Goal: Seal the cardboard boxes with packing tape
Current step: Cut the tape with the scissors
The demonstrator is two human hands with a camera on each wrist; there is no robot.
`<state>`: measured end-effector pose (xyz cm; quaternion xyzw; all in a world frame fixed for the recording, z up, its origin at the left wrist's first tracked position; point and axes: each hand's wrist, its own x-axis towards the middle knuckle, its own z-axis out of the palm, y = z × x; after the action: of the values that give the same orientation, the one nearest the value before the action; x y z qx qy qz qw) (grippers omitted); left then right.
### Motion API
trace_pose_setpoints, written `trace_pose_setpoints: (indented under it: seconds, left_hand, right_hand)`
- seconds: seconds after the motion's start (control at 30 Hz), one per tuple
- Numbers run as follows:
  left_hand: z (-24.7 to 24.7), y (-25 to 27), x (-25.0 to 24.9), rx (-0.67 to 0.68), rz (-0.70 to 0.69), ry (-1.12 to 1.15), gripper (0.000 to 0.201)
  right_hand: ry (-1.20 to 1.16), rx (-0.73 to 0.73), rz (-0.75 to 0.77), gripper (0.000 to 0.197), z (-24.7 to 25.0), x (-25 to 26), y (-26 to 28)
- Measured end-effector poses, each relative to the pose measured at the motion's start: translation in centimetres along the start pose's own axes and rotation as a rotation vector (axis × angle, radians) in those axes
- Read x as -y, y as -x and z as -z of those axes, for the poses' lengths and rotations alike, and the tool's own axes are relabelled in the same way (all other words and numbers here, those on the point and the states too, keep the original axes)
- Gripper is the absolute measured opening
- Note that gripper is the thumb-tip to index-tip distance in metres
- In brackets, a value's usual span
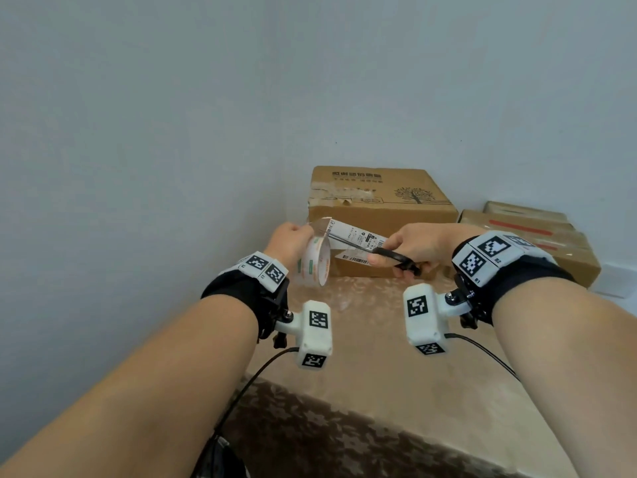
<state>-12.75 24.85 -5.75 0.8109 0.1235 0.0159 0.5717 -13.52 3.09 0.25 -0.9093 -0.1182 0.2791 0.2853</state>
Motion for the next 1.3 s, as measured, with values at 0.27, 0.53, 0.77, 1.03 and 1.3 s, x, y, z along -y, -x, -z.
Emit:
trace_pose_setpoints:
  seconds: [0.27, 0.53, 0.77, 1.03, 1.3]
  left_hand:
    - [-0.2, -0.5, 0.3, -0.032, -0.004, 0.182, 0.015]
    - [0.2, -0.6, 0.6, -0.043, 0.011, 0.226, 0.015]
    - [0.9, -0.7, 0.5, -0.018, 0.018, 0.175, 0.014]
    - [1.1, -0.7, 0.8, 0.005, 0.041, 0.081, 0.016]
    - [2.9, -0.4, 2.7, -0.213, -0.059, -0.198, 0.024]
  right_hand:
    - [0.009, 0.053, 0.072, 0.033, 1.2, 1.0, -1.1]
    - [-0.018, 0.091, 0.101, 0.025, 1.0, 1.9, -2.3]
    - [0.011, 0.052, 0.140, 0.029, 0.8, 2.6, -2.8]
    - [0.041, -0.032, 0.215, 0.031, 0.1, 2.3, -2.8]
    - [0.297, 0.019, 0.109, 0.043, -2.9, 0.6, -3.1]
